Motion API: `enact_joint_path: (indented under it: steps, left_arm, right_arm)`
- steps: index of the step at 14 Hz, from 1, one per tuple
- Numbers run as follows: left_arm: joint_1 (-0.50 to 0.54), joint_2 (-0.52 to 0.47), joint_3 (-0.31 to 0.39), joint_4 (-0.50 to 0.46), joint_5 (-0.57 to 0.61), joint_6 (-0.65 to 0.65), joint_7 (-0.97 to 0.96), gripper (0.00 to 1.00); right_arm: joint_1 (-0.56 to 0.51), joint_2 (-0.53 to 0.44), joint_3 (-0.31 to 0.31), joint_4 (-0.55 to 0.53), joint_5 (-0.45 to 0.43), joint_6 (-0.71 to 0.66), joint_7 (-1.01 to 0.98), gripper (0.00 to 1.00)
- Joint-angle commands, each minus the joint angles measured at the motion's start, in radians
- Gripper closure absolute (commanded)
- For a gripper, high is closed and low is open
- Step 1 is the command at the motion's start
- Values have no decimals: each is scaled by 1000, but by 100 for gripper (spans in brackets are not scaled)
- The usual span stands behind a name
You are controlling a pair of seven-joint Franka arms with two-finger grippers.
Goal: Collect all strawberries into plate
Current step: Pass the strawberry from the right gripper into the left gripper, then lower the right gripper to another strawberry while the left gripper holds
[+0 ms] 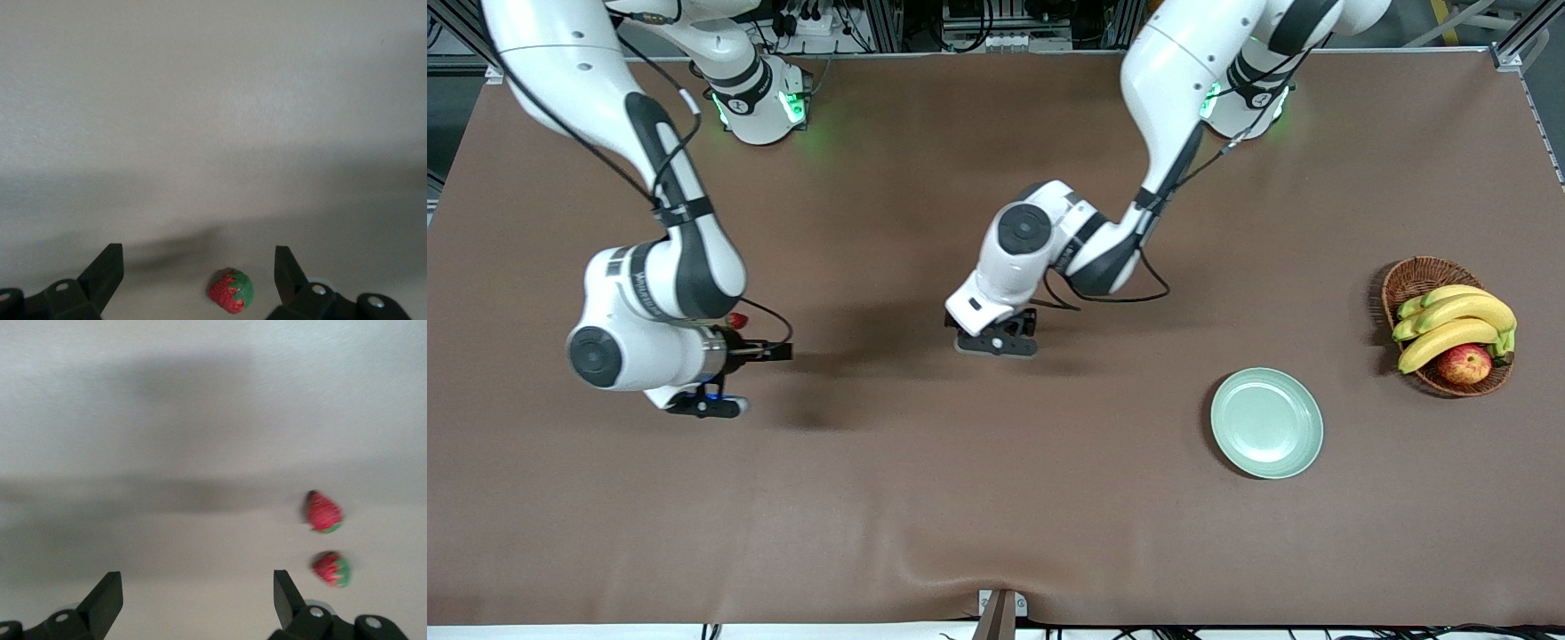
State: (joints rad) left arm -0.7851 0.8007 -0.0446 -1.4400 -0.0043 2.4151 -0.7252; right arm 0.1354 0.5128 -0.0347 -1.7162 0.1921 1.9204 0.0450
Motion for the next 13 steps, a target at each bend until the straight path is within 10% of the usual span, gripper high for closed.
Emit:
enact_joint_path:
  steps: [1, 13]
  left_arm:
    - [-113, 87, 98, 84, 52, 13, -40, 0]
    - [-164, 110, 103, 82, 50, 12, -43, 6]
  right_arm:
    - [-72, -31, 16, -48, -22, 22, -117, 0]
    - [-163, 47, 16, -141, -51, 203, -340, 0]
